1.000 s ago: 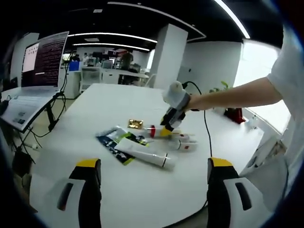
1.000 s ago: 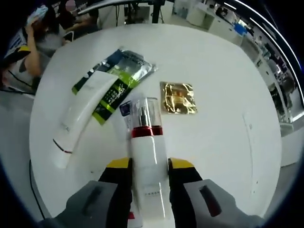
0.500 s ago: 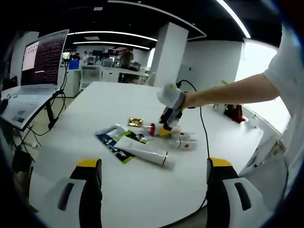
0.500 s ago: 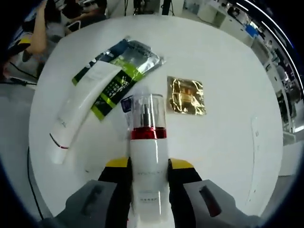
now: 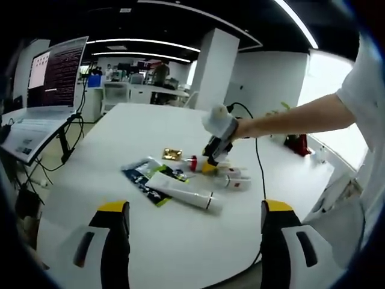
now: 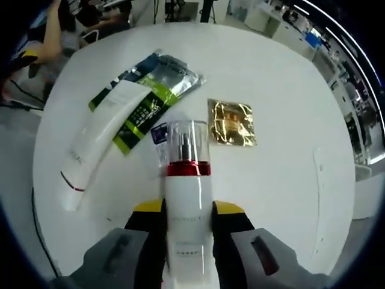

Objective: Arrange the skincare products in the storage area until every visible bottle or jar stands upright without overlapping.

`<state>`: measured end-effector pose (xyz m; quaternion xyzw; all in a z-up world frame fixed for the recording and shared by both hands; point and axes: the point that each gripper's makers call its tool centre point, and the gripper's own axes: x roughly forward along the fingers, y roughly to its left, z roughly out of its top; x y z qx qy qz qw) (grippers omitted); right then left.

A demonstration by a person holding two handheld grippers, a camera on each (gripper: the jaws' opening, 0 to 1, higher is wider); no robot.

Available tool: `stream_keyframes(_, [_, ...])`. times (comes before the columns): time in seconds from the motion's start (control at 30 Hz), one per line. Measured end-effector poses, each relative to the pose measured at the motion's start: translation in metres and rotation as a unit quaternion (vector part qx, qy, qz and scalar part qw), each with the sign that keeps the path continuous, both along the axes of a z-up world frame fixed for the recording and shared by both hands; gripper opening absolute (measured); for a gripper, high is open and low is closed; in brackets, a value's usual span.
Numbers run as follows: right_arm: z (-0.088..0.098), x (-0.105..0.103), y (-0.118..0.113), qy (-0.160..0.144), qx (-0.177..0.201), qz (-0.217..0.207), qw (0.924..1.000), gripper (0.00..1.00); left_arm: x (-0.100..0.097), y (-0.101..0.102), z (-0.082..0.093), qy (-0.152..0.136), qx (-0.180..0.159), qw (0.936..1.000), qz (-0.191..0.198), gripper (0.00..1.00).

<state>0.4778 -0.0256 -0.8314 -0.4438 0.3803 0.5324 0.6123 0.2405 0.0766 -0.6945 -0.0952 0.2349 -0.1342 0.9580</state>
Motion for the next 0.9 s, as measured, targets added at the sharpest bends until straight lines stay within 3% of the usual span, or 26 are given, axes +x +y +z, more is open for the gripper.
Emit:
stream_keyframes(0.17, [0.003,0.008,0.001,-0.028,0.020,-0.005,0.9994,0.27,0.000,0.001,0.001,-0.001,0.002,1.0000,0.002,0.82])
stream_keyframes(0.37, [0.022,0.007,0.003,-0.051,0.077,-0.027,0.9953,0.27,0.000,0.000,0.004,-0.003,-0.004,1.0000,0.005,0.82])
stream_keyframes(0.73, [0.043,0.000,0.001,-0.085,0.143,-0.056,0.9845,0.27,0.000,0.000,0.006,-0.008,0.000,0.9999,0.007,0.81])
stream_keyframes(0.9, [0.054,0.005,-0.002,-0.099,0.176,-0.078,0.9762,0.27,0.000,0.001,0.006,-0.009,-0.003,0.9999,0.008,0.80])
